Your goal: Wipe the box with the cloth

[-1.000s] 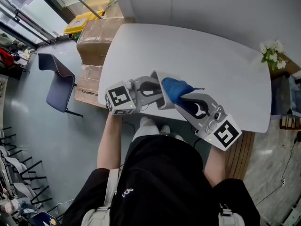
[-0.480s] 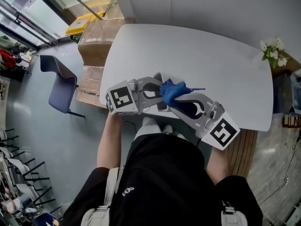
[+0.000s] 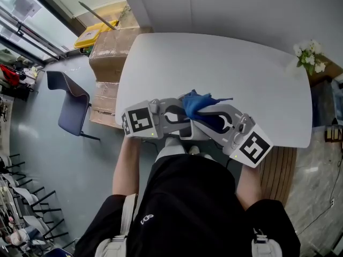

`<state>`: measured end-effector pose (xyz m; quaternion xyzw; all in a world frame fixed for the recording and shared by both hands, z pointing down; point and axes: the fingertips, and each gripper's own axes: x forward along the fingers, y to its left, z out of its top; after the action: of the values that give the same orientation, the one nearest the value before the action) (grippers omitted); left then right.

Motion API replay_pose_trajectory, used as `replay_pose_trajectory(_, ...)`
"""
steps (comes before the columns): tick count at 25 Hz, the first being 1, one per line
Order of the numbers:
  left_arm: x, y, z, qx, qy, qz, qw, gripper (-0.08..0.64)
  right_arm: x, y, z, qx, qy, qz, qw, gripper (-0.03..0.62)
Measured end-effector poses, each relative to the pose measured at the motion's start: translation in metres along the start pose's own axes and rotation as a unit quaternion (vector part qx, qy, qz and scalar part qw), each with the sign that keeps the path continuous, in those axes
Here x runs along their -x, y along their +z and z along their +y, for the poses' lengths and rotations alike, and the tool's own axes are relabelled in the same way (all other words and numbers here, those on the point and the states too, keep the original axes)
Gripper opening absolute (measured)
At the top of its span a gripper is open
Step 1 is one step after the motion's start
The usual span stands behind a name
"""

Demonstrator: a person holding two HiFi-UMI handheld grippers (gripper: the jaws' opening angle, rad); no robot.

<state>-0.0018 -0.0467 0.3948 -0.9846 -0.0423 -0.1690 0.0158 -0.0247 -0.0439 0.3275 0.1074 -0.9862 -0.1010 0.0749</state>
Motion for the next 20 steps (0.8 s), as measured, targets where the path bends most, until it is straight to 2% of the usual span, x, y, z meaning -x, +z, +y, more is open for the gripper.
replay_pose_trajectory(5, 0.0, 0.008, -0.01, -0.011, -0.026, -0.004, 0.9996, 0.051, 0.002, 0.005, -0.003, 0.0, 0.009, -0.003, 1.0, 0.048)
replay_pose_trajectory(9, 0.001, 0.014, -0.021, -0.024, -0.05, -0.007, 0.9984, 0.055, 0.004, 0.008, -0.009, -0.047, 0.015, -0.019, 0.999, 0.048)
replay_pose_trajectory(13, 0.001, 0.021, -0.034, -0.027, -0.073, -0.021, 0.9967, 0.056, 0.01, 0.011, -0.007, -0.07, 0.055, -0.033, 0.995, 0.048)
replay_pose_trajectory(17, 0.001, 0.035, -0.048, -0.004, -0.095, -0.062, 0.9935, 0.057, 0.015, 0.013, -0.011, -0.094, 0.102, -0.063, 0.988, 0.048)
replay_pose_trajectory(20, 0.004, 0.044, -0.058, -0.018, -0.116, -0.086, 0.9894, 0.055, 0.018, 0.018, -0.014, -0.112, 0.127, -0.092, 0.981, 0.048)
